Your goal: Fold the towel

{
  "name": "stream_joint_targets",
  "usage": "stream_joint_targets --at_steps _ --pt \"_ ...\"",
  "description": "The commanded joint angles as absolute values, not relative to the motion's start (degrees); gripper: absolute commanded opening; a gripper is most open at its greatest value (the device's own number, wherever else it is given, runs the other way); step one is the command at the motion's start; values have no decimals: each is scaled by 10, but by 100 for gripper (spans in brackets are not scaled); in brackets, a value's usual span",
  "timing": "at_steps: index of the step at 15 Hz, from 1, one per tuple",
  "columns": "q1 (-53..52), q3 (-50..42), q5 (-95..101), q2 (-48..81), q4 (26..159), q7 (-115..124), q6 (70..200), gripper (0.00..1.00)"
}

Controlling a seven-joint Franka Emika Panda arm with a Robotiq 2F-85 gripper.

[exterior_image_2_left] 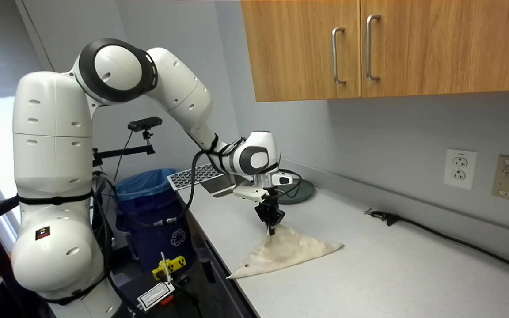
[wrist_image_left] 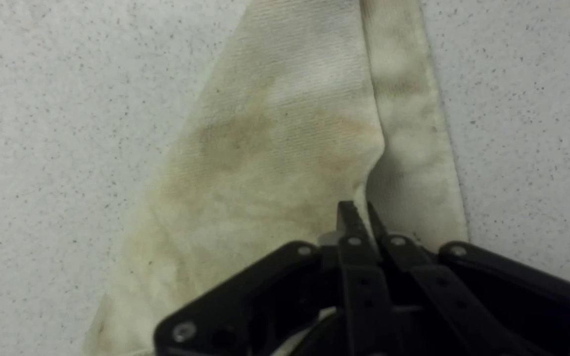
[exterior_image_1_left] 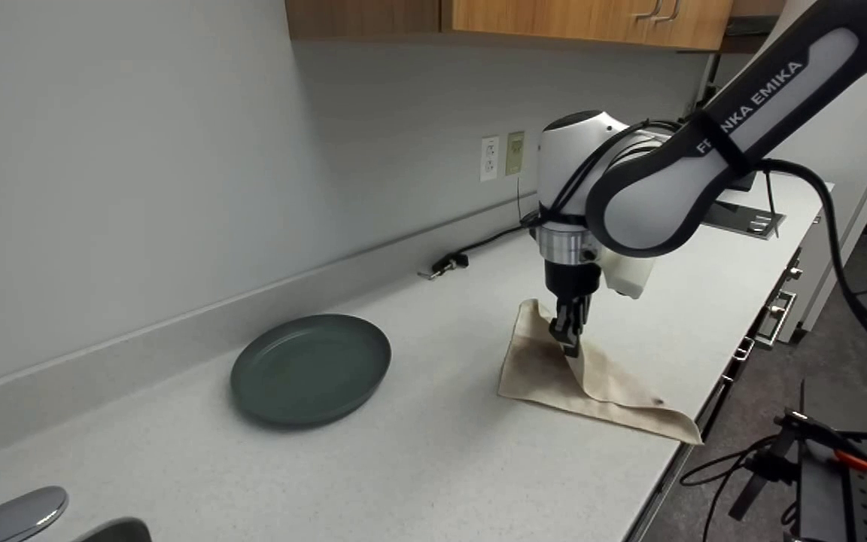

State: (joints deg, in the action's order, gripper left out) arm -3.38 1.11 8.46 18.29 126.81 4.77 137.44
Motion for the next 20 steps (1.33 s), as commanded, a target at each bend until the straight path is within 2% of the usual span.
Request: stream_joint_targets --at_steps 1,18,19,20 --pt "-44 11 83 197 1250 57 1376 1" --pt "-68 25 85 202 1231 76 1374 1" --pt "-70 22 93 204 1230 81 1377 5" --pt "-70 20 96 206 1227 84 1376 28"
